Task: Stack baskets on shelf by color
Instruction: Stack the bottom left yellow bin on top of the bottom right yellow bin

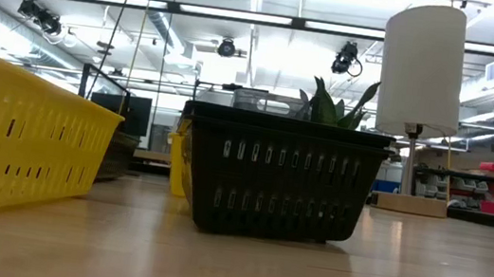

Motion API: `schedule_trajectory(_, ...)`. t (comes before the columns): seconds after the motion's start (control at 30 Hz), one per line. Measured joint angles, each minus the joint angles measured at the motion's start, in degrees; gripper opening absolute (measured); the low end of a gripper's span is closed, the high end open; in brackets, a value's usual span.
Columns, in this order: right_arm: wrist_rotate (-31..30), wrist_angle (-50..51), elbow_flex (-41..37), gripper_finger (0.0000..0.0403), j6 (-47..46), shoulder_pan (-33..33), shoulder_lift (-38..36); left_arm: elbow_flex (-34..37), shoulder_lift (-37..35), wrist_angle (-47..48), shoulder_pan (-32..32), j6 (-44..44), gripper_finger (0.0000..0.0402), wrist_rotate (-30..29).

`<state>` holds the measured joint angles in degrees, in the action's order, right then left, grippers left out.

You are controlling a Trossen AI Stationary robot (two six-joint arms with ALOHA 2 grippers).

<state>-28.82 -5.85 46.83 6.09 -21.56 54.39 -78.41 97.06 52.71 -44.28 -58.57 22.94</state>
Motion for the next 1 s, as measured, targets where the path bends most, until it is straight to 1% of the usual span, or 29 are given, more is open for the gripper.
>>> schedule_trajectory(0.2, 0.0, 0.0, 0.0, 0.0108, 0.0, 0.0, 0.0, -7.88, 0.0, 8.75, 2.7, -0.12, 0.0007, 0.9)
schedule_trajectory(0.43, 0.0, 0.0, 0.0, 0.0108, 0.02, 0.0, 0.0, -12.61, -0.09, 9.23, 5.43, 0.74, 0.0008, 0.59)
schedule_trajectory(0.5, 0.0, 0.0, 0.0, 0.0108, 0.03, 0.0, 0.0, -12.9, -0.09, 8.45, 6.2, 1.06, 0.0008, -0.76)
schedule_trajectory(0.67, 0.0, 0.02, 0.0, 0.0108, 0.04, 0.0, 0.0, -13.1, -0.06, 7.55, 6.79, 5.33, 0.0008, -6.14)
schedule_trajectory(0.83, 0.0, 0.04, 0.02, 0.0108, 0.04, 0.0, 0.0, -13.09, 0.11, 7.08, 7.46, 9.15, 0.0008, -10.3)
schedule_trajectory(1.0, 0.0, 0.15, 0.02, 0.0108, 0.04, -0.02, 0.0, -13.07, 0.13, 4.57, 7.55, 12.7, 0.0008, -16.38)
